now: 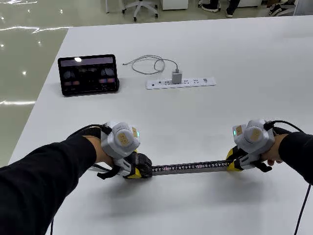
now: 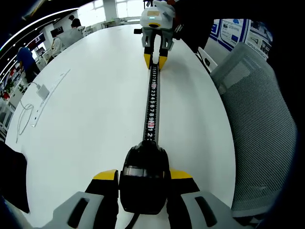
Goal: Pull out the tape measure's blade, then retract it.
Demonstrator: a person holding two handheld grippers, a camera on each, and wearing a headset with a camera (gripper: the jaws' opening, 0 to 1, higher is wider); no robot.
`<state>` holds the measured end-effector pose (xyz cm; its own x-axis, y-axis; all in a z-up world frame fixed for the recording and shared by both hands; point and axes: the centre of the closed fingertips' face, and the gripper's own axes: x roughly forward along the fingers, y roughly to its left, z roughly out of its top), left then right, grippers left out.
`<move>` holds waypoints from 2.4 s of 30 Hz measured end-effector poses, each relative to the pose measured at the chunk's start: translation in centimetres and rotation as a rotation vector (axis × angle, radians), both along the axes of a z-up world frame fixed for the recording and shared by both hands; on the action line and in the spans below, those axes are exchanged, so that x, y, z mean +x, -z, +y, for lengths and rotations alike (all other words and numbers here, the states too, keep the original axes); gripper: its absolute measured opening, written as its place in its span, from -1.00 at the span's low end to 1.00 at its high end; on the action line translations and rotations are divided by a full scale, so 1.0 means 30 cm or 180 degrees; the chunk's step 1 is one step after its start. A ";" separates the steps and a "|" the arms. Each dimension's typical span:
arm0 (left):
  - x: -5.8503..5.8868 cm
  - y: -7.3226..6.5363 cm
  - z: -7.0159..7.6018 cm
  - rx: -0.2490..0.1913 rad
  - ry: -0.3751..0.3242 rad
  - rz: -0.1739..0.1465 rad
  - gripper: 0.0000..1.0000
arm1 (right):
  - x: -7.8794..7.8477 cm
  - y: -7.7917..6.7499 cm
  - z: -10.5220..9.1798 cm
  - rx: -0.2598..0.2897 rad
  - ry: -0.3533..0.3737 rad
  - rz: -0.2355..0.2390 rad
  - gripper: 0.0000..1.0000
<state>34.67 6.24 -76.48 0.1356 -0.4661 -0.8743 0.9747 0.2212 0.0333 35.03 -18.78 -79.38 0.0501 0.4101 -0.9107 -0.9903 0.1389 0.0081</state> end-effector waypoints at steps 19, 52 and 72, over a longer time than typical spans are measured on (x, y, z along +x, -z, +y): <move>0.005 -0.034 0.069 -0.0127 -0.0384 0.0182 0.30 | 0.032 -0.009 -0.065 -0.0225 0.0264 -0.0095 -0.30; 0.062 -0.089 0.201 -0.0736 -0.1564 -0.0079 1.00 | 0.016 -0.064 -0.069 0.0295 0.1126 -0.0117 1.00; -0.023 -0.133 0.270 -0.1439 -0.2355 -0.0321 1.00 | -0.024 -0.167 -0.095 0.1101 0.1892 -0.0564 1.00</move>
<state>33.97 14.34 -72.50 0.6074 -0.5271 -0.5944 0.5727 0.8090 -0.1322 34.31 -21.62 -74.35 0.4904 0.5314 -0.6907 -0.7381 0.6747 -0.0049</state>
